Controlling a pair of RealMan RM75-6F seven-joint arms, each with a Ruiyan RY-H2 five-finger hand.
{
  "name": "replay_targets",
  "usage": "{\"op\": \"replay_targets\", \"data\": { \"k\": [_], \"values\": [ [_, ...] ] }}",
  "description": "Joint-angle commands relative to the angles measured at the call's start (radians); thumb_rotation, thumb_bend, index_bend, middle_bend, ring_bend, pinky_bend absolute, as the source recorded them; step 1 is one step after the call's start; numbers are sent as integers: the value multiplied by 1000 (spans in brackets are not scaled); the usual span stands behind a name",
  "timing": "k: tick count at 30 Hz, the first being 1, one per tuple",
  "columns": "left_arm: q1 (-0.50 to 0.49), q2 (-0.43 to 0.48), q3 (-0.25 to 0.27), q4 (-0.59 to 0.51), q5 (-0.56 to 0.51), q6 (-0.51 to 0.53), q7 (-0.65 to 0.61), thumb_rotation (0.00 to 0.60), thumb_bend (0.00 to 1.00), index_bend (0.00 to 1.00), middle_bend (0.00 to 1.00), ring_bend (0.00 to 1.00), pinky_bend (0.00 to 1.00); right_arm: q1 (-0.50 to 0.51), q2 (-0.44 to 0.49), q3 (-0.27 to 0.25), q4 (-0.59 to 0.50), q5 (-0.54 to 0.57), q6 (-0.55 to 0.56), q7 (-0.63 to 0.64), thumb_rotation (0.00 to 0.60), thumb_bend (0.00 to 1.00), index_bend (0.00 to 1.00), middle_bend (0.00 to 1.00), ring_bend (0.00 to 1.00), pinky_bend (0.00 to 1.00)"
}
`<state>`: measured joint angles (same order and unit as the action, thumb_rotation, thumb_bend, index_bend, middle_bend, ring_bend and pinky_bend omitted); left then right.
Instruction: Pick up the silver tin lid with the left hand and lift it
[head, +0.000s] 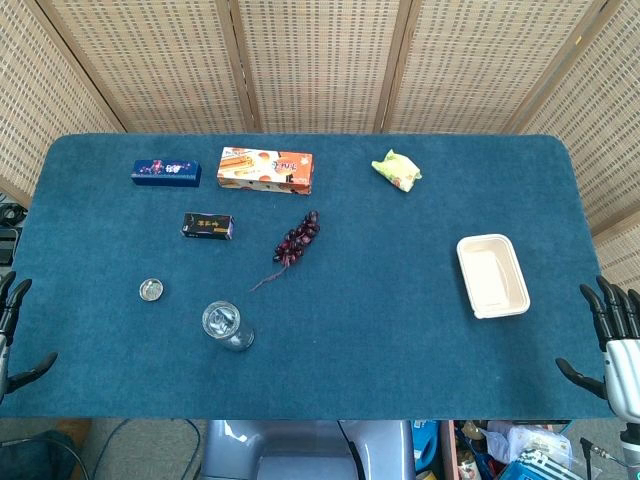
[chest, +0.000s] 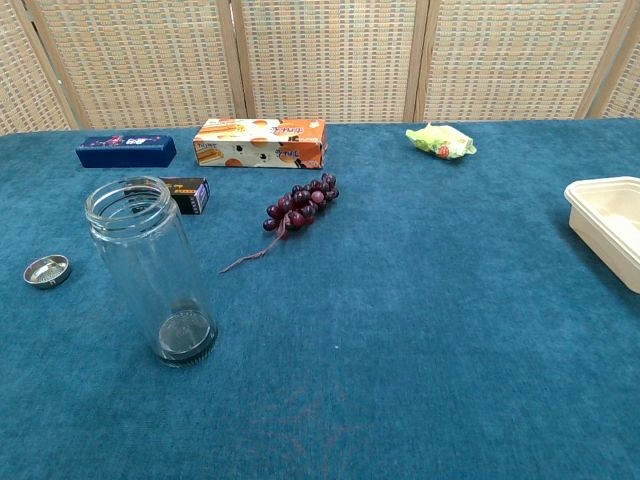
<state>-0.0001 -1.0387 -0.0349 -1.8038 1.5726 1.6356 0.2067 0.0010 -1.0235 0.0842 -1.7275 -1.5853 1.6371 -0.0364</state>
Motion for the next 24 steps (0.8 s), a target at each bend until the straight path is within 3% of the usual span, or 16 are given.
{"op": "replay_targets", "data": {
  "k": [1,6,10,13,15,17,21,24],
  "values": [
    [-1,8,5,-4,1,-11,-14,600,170,0,0,0,0,1,0,0,-2,2,-3,2,600,0,45,0,0,0],
    [-41,31,-2,-6,-31,-95,-53,600,171,0,0,0,0,0,2,1,-4,5,-4,4,600,0,45,0,0,0],
    [-99,16,-53,27,-147,-188,-6,600,174,5,0,0,0,2,2,3,-4,11,-8,7,600,0,45,0,0,0],
    [-163,-14,-95,70,-234,-285,2,600,174,141,0,0,0,6,1,6,-3,21,-17,5,600,0,45,0,0,0],
    [-245,-45,-122,148,-293,-434,-60,600,174,293,0,0,0,12,-2,8,1,38,-34,1,600,0,45,0,0,0],
    [-288,-70,-132,216,-311,-505,-93,600,174,372,0,0,0,16,-4,10,4,47,-44,-2,600,0,45,0,0,0],
    [-374,-155,-142,371,-355,-645,-129,600,188,414,0,0,0,22,-7,11,12,61,-62,-9,600,0,45,0,0,0],
    [-404,-200,-140,439,-366,-689,-149,600,223,420,0,0,0,24,-8,11,14,67,-69,-10,600,0,45,0,0,0]
  ]
}}
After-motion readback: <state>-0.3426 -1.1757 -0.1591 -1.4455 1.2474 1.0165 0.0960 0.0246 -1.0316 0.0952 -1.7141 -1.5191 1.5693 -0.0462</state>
